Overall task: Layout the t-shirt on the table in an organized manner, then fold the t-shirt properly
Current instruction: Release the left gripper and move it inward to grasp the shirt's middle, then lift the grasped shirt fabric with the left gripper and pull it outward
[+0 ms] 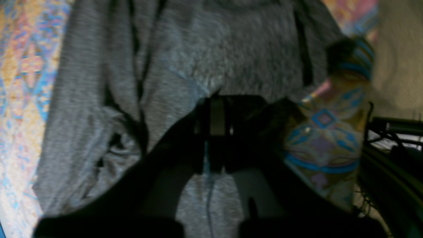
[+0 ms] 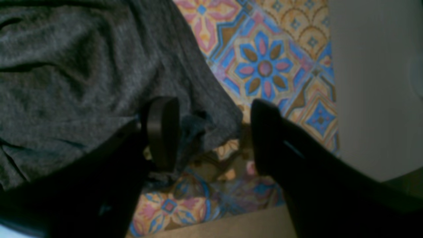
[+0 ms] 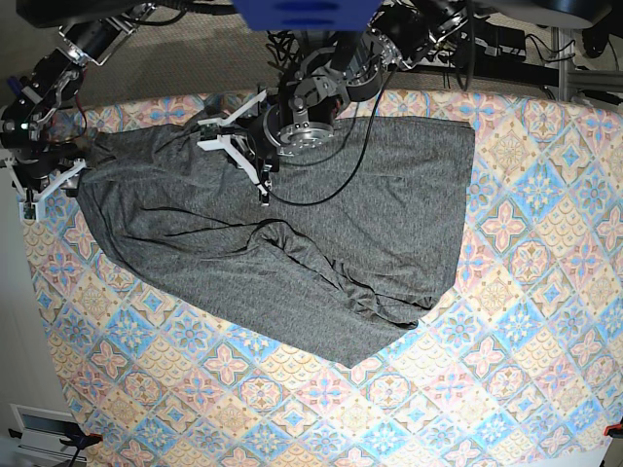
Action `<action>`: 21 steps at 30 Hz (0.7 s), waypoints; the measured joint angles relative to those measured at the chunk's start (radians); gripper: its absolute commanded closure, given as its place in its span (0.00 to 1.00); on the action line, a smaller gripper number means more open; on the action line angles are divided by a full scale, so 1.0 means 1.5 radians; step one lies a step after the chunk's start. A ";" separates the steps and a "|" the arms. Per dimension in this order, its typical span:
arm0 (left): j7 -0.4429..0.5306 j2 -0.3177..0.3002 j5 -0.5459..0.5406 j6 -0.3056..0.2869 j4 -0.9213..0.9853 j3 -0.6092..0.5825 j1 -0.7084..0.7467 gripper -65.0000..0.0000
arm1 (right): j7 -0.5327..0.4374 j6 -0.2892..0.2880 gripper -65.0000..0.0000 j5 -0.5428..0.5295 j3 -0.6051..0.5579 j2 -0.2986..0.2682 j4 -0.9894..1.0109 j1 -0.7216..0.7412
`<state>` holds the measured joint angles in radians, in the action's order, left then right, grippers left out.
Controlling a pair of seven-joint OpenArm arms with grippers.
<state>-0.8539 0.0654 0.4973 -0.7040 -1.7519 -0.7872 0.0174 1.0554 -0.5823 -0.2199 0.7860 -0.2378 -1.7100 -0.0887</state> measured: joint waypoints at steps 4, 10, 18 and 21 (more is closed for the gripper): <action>0.000 0.000 -0.002 0.000 0.002 0.000 0.001 0.85 | 0.000 0.000 0.49 0.000 0.000 0.000 0.000 -0.001; 0.000 0.001 -0.001 0.000 0.015 -0.003 -0.001 0.65 | 0.000 0.000 0.49 0.000 0.000 0.000 0.000 -0.002; 0.002 0.003 -0.004 0.000 0.018 -0.003 -0.005 0.97 | 0.000 0.000 0.49 0.000 0.000 0.000 0.000 -0.002; 0.002 0.013 -0.002 0.000 0.048 -0.005 -0.014 0.95 | 0.000 0.000 0.49 0.000 0.000 0.000 0.000 -0.002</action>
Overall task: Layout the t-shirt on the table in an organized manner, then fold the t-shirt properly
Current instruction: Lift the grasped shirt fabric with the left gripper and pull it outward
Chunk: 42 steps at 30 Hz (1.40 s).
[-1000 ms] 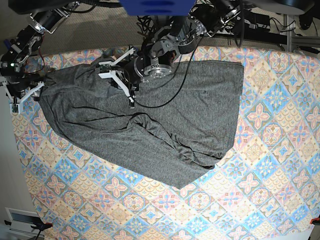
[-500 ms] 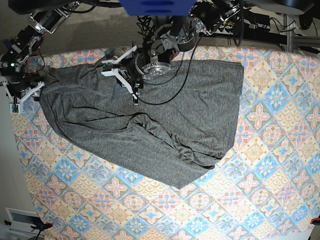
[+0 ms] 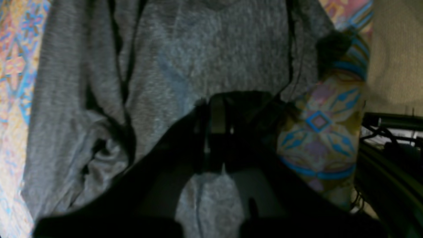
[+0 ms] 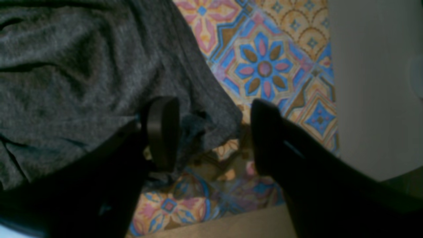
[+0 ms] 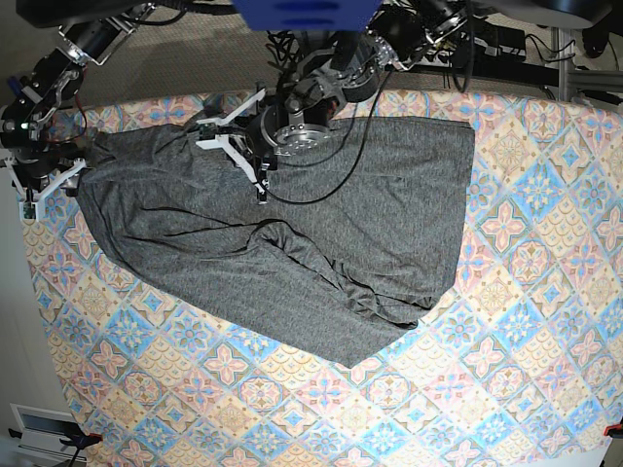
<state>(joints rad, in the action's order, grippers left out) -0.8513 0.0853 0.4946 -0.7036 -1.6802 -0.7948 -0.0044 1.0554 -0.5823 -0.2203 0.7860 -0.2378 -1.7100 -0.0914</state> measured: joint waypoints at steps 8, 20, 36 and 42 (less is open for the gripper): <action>0.003 -0.002 0.000 0.000 0.005 0.003 -0.005 0.97 | 0.000 0.000 0.49 0.000 0.000 0.000 0.001 0.000; 0.021 0.013 0.002 0.000 -0.111 0.004 -0.010 0.96 | 0.001 0.000 0.49 0.000 0.000 0.000 0.001 -0.002; 0.025 0.010 0.096 0.000 0.004 -0.062 -0.002 0.48 | -0.005 0.000 0.49 -0.003 0.000 0.000 0.016 0.002; 0.026 0.011 0.100 -0.002 0.070 -0.072 -0.001 0.58 | 0.001 0.000 0.49 0.003 0.000 0.001 0.042 0.001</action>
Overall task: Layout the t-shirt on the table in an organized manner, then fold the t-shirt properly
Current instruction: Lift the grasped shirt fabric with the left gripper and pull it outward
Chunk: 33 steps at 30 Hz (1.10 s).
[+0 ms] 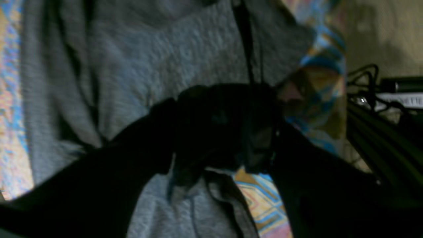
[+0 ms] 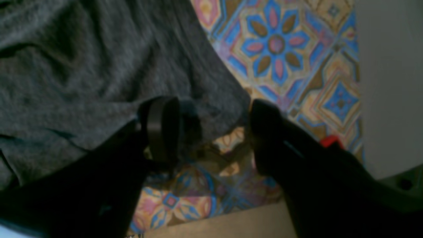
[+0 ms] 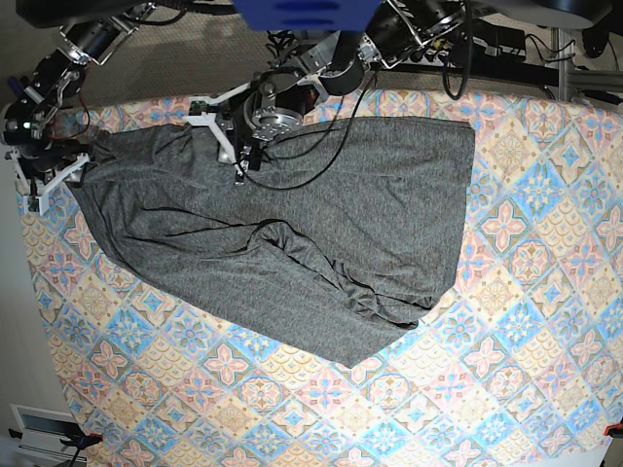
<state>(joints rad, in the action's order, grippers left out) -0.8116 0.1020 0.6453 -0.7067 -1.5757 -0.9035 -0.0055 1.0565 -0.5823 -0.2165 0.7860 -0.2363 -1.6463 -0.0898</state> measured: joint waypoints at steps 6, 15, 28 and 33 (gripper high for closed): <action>0.001 0.002 0.002 0.002 0.000 0.000 -0.002 0.69 | -0.003 0.000 0.49 -0.002 0.000 0.000 0.000 0.001; 0.004 0.017 0.004 0.002 -0.005 0.003 -0.002 0.94 | -0.004 0.000 0.49 -0.002 0.000 0.000 0.000 0.001; -0.001 0.021 0.006 0.000 -0.096 0.059 0.019 0.94 | -0.003 0.000 0.49 -0.002 0.000 0.000 0.000 0.001; -0.009 0.019 0.009 0.003 -0.162 0.146 0.035 0.94 | -0.004 0.000 0.49 -0.002 0.000 -0.001 0.000 0.001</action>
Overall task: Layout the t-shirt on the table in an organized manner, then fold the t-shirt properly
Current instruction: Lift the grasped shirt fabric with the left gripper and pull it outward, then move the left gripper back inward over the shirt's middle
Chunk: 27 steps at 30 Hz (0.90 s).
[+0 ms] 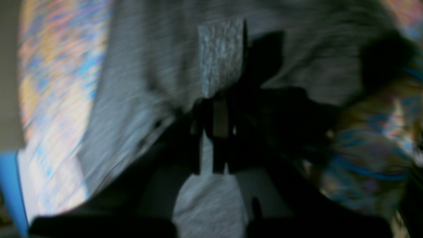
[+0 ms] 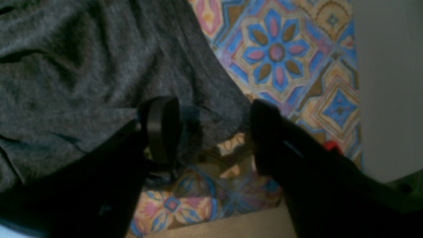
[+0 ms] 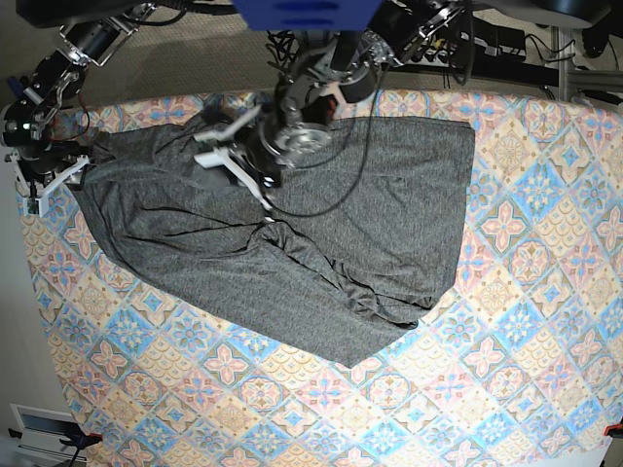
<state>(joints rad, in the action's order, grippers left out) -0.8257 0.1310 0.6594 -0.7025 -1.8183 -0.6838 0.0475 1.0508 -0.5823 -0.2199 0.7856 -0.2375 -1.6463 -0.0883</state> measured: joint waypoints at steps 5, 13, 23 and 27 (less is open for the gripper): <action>0.002 0.002 -0.003 -0.003 -0.030 0.066 0.025 0.94 | 0.000 0.000 0.49 0.000 0.000 0.000 0.000 0.000; 0.005 -0.019 -0.005 -0.003 -0.079 0.226 0.072 0.94 | 0.000 0.000 0.49 0.000 0.000 0.001 0.000 0.000; 0.006 -0.058 -0.008 -0.003 -0.083 0.372 0.099 0.94 | 0.001 0.000 0.49 0.000 0.000 0.000 -0.001 -0.002; 0.010 -0.058 -0.008 -0.003 -0.083 0.443 0.094 0.94 | 0.001 0.000 0.49 0.002 0.000 0.000 -0.001 -0.002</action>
<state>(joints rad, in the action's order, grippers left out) -0.8112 0.0441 0.6479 -0.7067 -1.9427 -0.0200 0.1886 1.0515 -0.5823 -0.2169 0.7853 -0.2375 -1.6474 -0.0906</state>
